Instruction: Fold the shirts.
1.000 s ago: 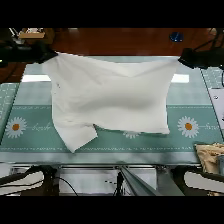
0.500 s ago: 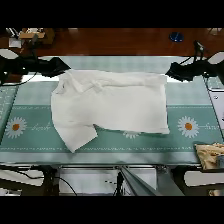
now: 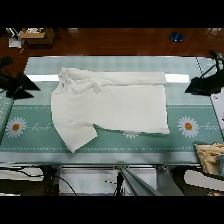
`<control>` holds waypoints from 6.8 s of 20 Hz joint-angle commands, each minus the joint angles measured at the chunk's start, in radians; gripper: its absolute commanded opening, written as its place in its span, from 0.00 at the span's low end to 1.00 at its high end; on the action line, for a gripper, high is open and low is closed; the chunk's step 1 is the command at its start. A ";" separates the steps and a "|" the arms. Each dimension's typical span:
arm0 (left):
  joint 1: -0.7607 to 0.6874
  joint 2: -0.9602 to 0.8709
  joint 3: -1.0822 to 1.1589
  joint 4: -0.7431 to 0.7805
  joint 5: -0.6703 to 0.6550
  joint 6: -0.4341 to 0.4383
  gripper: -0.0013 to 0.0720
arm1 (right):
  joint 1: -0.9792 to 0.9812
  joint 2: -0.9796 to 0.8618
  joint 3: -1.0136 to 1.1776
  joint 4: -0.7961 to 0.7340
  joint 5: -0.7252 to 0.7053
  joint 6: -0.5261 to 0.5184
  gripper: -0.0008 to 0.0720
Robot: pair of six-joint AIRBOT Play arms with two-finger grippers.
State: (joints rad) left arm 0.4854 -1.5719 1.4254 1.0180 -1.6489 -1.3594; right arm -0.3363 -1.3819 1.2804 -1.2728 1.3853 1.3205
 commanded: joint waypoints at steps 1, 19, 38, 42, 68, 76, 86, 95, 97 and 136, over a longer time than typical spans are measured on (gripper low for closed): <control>0.052 0.064 -0.179 0.054 -0.044 -0.010 0.83 | -0.044 0.029 -0.175 0.031 0.010 -0.019 0.68; -0.147 0.055 -0.594 -0.053 0.475 0.101 0.58 | -0.060 0.214 -0.354 0.253 -0.164 -0.058 0.69; -0.209 0.056 -0.592 -0.061 0.381 0.171 0.05 | -0.364 0.328 -0.825 0.359 -0.115 -0.122 0.70; -0.209 0.056 -0.592 -0.062 0.381 0.171 0.05 | -0.291 0.328 -0.907 0.455 -0.214 -0.121 0.70; -0.112 0.702 0.655 -0.494 0.533 0.209 0.04 | -0.036 0.594 0.552 0.613 -0.312 0.025 0.04; -0.112 1.012 0.693 0.002 0.393 -0.157 0.04 | -0.036 0.725 0.850 0.217 -0.129 0.288 0.04; -0.111 1.019 0.304 -0.065 -0.179 -0.172 0.04 | -0.035 0.766 0.570 -0.030 0.470 0.188 0.04; -0.223 0.617 -0.157 -0.181 0.237 -0.009 0.04 | -0.026 0.357 0.170 0.220 0.095 0.133 0.04; -0.283 0.467 -0.129 -0.181 0.344 -0.002 0.04 | 0.021 0.248 0.170 0.215 -0.039 0.114 0.04; -0.291 -0.213 0.111 -0.101 0.264 0.000 0.04 | 0.219 -0.260 0.171 0.013 -0.264 0.184 0.04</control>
State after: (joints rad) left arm 0.2050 -1.7634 1.5394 0.8856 -1.3354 -1.3380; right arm -0.1253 -1.6127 1.4502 -1.2465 1.0786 1.4780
